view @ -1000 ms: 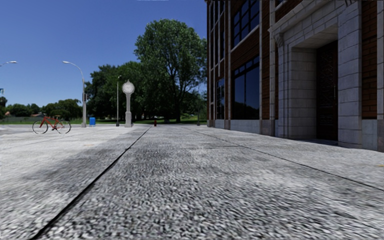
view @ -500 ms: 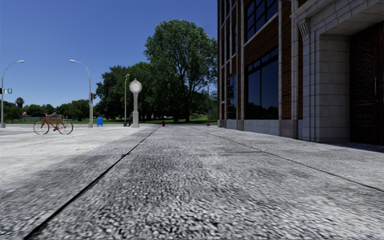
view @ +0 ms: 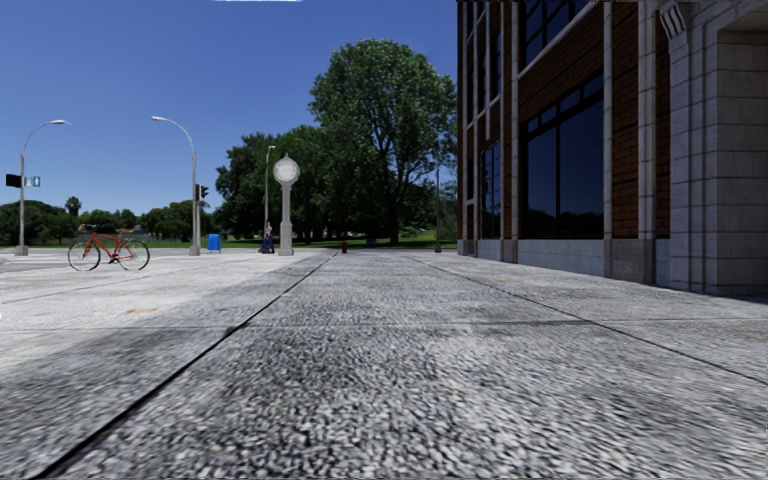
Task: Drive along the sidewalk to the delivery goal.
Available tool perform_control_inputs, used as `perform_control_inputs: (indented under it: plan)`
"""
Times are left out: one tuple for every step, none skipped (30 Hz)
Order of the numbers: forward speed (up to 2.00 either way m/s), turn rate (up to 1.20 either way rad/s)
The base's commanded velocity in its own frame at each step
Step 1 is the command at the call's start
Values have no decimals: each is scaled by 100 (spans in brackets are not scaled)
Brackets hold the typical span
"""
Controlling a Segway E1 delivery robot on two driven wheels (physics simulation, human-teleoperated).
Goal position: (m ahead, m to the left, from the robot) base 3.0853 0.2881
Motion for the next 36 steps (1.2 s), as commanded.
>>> perform_control_inputs:
  plan:
    - [200,40]
    - [200,40]
    - [200,0]
    - [200,0]
    - [200,0]
    - [200,0]
    - [200,0]
    - [200,0]
    - [200,0]
    - [200,0]
    - [200,0]
    - [200,0]
    - [200,0]
    - [200,0]
    - [200,0]
    - [200,0]
    - [200,0]
    - [200,0]
    - [200,0]
    - [200,0]
    - [200,0]
    - [200,0]
    - [200,0]
    - [200,0]
    - [200,0]
    - [200,0]
    - [200,0]
    - [200,0]
    - [200,0]
    - [200,0]
    - [200,0]
    - [200,7]
    - [200,24]
    - [200,29]
    - [200,29]
    - [200,31]
